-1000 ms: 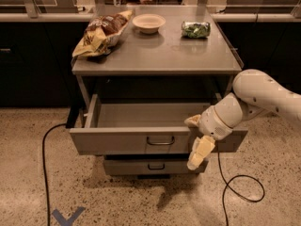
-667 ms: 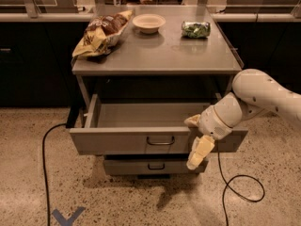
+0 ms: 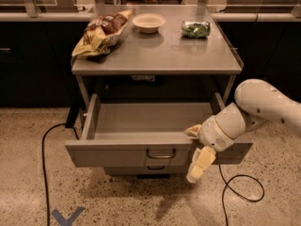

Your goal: Open top drawer

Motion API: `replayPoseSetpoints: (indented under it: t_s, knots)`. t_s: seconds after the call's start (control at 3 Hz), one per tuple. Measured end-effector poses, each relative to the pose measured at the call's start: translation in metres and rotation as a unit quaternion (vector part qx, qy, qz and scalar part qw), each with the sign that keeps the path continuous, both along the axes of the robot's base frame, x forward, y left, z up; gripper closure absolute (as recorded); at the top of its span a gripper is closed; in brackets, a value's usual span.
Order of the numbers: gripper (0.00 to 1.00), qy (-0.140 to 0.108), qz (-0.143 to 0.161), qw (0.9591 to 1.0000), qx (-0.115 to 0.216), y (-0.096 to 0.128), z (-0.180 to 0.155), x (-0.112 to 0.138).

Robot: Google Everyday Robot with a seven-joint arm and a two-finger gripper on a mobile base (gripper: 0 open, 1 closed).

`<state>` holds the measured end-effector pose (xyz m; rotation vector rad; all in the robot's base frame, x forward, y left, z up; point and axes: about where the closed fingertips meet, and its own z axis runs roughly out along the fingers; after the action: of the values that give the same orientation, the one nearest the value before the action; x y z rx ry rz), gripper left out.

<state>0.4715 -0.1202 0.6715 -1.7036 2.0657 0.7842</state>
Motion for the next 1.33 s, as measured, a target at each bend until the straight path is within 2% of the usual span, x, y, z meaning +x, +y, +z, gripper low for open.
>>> replayPoseSetpoints:
  t_s: [0.33, 0.67, 1.0, 1.33]
  knots:
    - [0.0, 0.037, -0.026, 0.9989, 0.009, -0.007, 0.001, -0.046]
    - [0.0, 0.037, -0.026, 0.9989, 0.009, -0.007, 0.001, -0.046]
    - [0.0, 0.058, -0.018, 0.9978, 0.028, -0.001, -0.003, -0.061]
    - [0.0, 0.06, -0.018, 0.9976, 0.03, -0.001, 0.0, -0.063]
